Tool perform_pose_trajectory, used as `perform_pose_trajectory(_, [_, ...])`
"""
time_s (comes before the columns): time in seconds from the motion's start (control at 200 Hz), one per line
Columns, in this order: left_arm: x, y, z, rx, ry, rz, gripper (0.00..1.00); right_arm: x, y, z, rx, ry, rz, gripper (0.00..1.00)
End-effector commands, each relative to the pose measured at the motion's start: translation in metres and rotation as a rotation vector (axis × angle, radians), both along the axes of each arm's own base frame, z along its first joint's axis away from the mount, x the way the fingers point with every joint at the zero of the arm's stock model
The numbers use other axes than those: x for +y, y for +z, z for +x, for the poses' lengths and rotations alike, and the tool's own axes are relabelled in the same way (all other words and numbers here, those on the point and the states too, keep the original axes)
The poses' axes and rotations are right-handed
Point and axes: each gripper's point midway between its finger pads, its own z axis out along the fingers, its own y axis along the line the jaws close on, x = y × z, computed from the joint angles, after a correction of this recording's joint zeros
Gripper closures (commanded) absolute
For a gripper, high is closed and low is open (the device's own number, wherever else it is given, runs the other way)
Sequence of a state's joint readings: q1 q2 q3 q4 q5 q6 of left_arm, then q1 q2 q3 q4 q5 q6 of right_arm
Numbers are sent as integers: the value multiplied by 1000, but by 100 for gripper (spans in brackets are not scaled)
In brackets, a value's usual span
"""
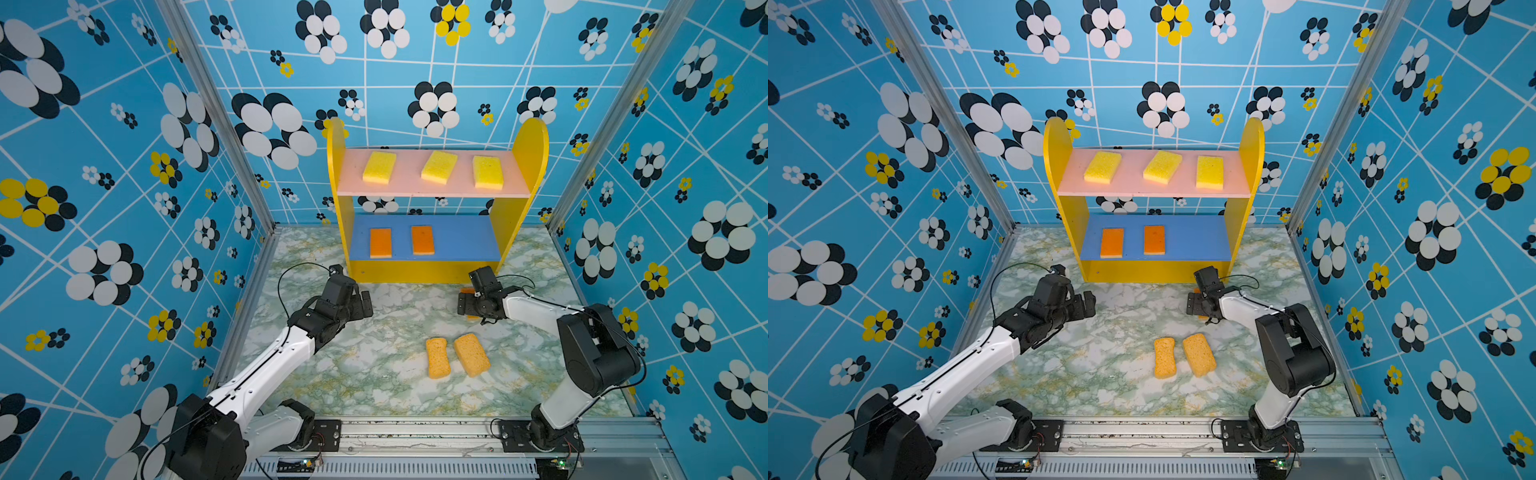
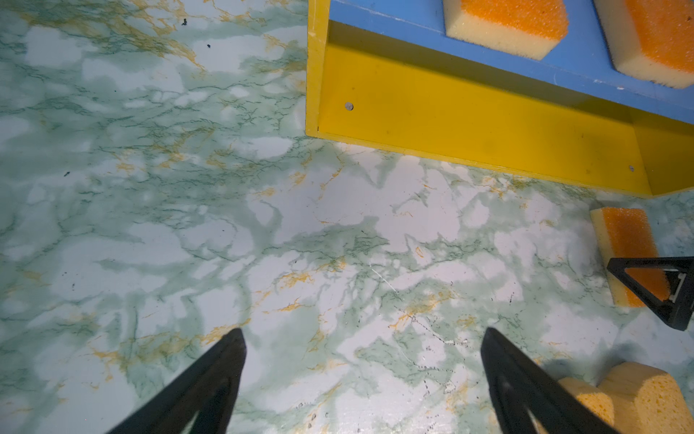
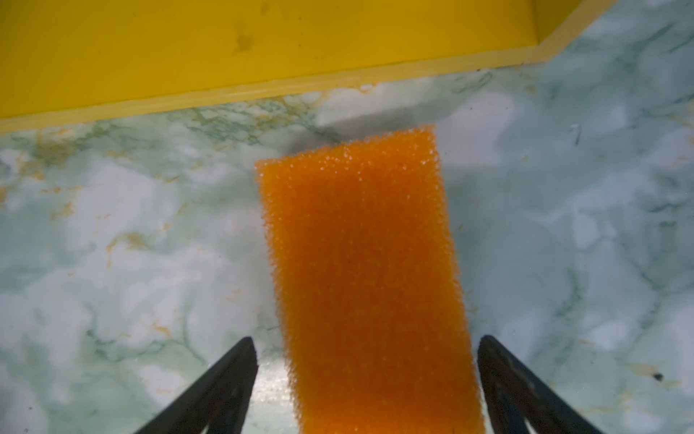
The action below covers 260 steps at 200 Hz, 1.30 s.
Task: Arrange cleaning sponges on a shelf
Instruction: Pick up the cleaning sponge at the middle-right of the table.
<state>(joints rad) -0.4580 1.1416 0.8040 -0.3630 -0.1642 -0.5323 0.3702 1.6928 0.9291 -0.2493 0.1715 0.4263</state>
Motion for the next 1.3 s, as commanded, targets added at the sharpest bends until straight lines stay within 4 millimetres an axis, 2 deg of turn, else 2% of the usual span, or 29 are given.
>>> perform_pose_trajectory(0.0, [2, 11, 1, -17, 16, -11, 1, -1, -9, -3, 24, 14, 0, 9])
perform_pose_trajectory(0.575, [0, 8, 3, -14, 11, -18, 1, -3, -15, -20, 64, 31, 5, 16])
perform_pose_trajectory(0.88, [0, 9, 3, -14, 10, -18, 1, -3, -13, -22, 68, 45, -3, 31])
perform_pose_trajectory(1.295, [0, 9, 3, -16, 14, -21, 1, -2, -6, -20, 48, 53, 2, 47])
